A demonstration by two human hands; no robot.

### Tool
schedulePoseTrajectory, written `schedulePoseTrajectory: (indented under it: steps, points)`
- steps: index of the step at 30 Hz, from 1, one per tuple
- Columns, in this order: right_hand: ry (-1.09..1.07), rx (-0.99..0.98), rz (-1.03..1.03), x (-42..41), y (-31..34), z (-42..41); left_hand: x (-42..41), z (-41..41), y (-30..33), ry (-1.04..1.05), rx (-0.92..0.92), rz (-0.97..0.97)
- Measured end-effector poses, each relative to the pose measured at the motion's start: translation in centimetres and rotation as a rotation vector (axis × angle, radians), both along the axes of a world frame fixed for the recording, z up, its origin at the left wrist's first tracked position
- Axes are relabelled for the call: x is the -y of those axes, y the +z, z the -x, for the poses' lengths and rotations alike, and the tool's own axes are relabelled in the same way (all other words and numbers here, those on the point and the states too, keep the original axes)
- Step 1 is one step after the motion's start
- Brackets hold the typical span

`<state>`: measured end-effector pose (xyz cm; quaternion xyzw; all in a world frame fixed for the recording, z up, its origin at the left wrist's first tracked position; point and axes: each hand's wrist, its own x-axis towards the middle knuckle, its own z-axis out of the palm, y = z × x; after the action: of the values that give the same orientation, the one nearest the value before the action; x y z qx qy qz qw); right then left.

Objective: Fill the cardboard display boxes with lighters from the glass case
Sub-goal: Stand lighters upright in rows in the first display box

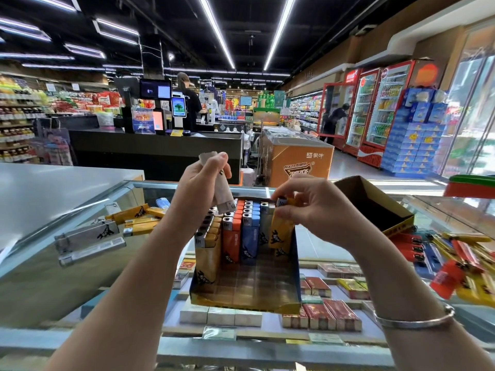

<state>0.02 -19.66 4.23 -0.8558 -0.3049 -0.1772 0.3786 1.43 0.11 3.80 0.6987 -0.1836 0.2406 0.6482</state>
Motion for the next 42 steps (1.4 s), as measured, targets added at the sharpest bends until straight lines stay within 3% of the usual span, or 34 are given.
schedulePoseTrajectory:
  steps: [10,20,38,40,42]
  points:
    - [-0.073,0.07,0.316,-0.4,-0.2,0.2,0.2,-0.1,-0.1,-0.01,-0.041,-0.02]
    - [-0.121,0.123,0.421,-1.1,0.1,0.6,0.1,-0.4,-0.2,0.008,-0.055,-0.033]
    - [-0.176,0.146,0.505,-0.7,-0.5,0.1,-0.3,-0.5,-0.1,-0.085,-0.032,0.011]
    - [-0.164,0.149,0.441,-0.6,-0.6,-0.1,-0.3,-0.6,-0.1,-0.098,-0.035,0.0]
    - [-0.12,0.139,0.234,-0.6,-0.4,0.0,-0.5,-0.7,-0.2,-0.107,-0.035,-0.014]
